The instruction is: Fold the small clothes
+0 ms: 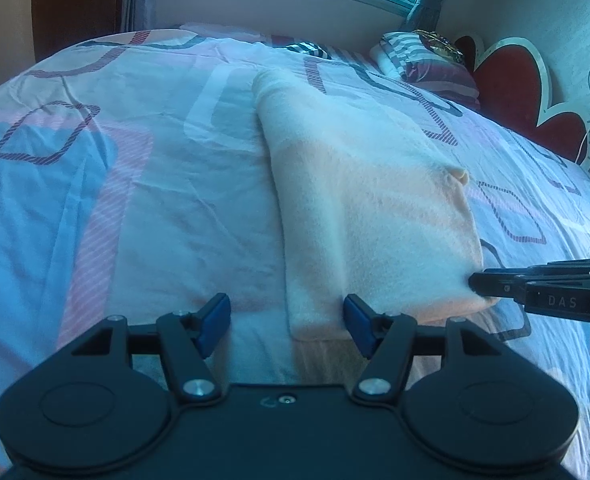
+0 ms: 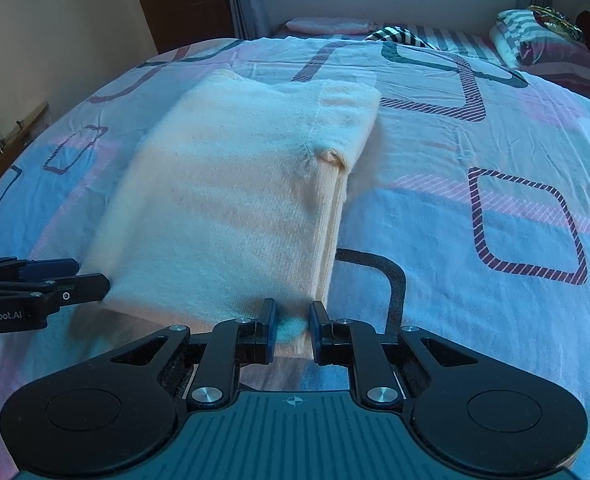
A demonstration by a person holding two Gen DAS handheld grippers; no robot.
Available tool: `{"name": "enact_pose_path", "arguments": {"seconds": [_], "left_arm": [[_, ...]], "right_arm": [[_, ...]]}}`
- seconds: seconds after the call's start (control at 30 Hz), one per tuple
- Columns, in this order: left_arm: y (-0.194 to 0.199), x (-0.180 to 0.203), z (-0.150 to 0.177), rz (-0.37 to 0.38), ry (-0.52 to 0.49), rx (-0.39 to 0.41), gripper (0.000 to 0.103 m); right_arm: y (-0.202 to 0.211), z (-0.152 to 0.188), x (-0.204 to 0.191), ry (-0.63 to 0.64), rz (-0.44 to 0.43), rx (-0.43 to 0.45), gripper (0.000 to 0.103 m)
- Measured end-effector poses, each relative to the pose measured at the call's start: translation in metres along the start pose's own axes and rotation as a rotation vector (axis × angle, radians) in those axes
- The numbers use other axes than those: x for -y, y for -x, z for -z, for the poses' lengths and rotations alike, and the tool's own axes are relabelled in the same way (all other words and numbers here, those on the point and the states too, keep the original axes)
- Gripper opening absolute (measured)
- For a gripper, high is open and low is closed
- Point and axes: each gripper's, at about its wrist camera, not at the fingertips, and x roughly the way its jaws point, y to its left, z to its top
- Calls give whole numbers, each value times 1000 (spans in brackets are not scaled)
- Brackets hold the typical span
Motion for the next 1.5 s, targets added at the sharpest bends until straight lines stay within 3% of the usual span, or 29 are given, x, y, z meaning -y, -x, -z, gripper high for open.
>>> {"name": "enact_pose_path", "arguments": {"seconds": [0.2, 0.33, 0.4, 0.47, 0.57, 0.6, 0.63, 0.67, 0.7, 0.77, 1.0, 1.2, 1.5], "left_arm": [[2, 8, 0, -59, -14, -3, 66], [1, 14, 0, -129, -33, 0, 82], [8, 16, 2, -154, -18, 2, 85], [24, 22, 9, -174, -29, 45, 99], [44, 32, 32, -186, -43, 100, 102], [48, 35, 39, -188, -41, 98, 102], [54, 39, 46, -184, -38, 98, 102], [59, 42, 52, -180, -36, 100, 102], [66, 46, 58, -178, -32, 107, 102], [84, 54, 69, -175, -22, 126, 102], [156, 91, 92, -201, -93, 228, 102], [205, 113, 99, -197, -97, 292, 102], [251, 133, 113, -171, -104, 342, 102]], "right_arm": [[2, -1, -2, 22, 0, -6, 15], [5, 0, 1, 10, -10, -4, 15], [19, 4, 5, -22, -20, 38, 15], [38, 14, 5, -23, -27, 77, 15], [62, 34, 6, -30, -24, 110, 16], [68, 40, 6, -33, -15, 117, 34], [76, 48, 5, -31, 6, 146, 76], [85, 57, 4, -23, 38, 192, 95], [93, 63, 3, -10, 55, 210, 103], [107, 73, 2, -11, 58, 192, 103], [180, 98, -13, -6, 90, 268, 103], [236, 115, -35, -33, 77, 330, 103], [269, 142, -52, 26, 124, 364, 103]]}}
